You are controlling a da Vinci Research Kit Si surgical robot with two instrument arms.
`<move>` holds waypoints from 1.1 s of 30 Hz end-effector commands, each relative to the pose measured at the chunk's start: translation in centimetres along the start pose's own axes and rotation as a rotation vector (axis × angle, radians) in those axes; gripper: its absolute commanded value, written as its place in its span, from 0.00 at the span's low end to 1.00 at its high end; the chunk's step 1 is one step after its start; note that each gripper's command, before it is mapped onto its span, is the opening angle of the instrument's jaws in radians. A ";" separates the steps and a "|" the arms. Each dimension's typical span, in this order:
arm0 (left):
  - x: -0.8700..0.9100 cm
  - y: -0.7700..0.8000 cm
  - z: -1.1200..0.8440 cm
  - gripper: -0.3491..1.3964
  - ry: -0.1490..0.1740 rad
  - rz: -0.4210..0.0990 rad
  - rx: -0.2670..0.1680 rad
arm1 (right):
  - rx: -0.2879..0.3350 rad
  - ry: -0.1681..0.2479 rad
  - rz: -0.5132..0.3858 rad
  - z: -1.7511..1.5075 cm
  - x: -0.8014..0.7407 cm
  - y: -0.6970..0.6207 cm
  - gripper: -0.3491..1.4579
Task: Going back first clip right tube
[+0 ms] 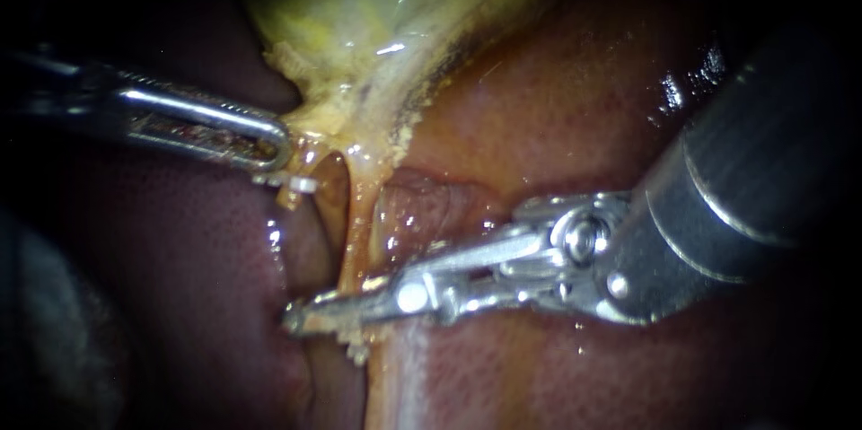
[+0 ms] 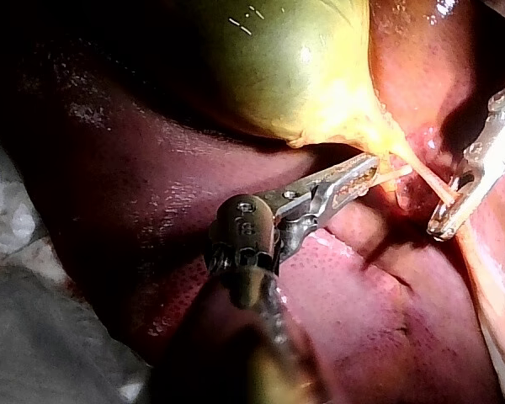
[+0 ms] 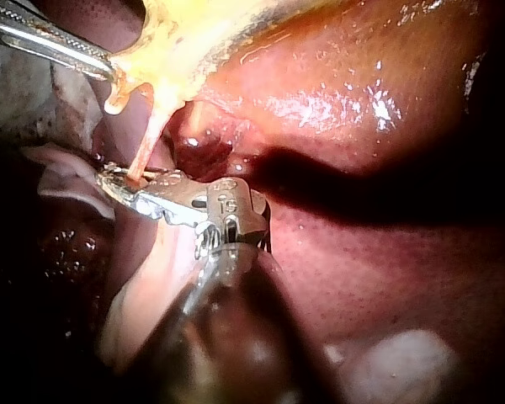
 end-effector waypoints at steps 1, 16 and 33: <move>0.01 0.01 0.00 0.00 0.001 -0.001 -0.001 | 0.001 -0.002 0.000 0.00 0.00 0.01 0.00; 0.01 0.01 0.00 0.00 0.001 -0.001 0.000 | 0.018 0.015 -0.363 0.18 -0.17 0.29 0.44; 0.00 0.00 -0.01 0.00 0.000 0.000 -0.001 | -0.054 0.000 -0.647 -0.28 -0.31 0.40 0.47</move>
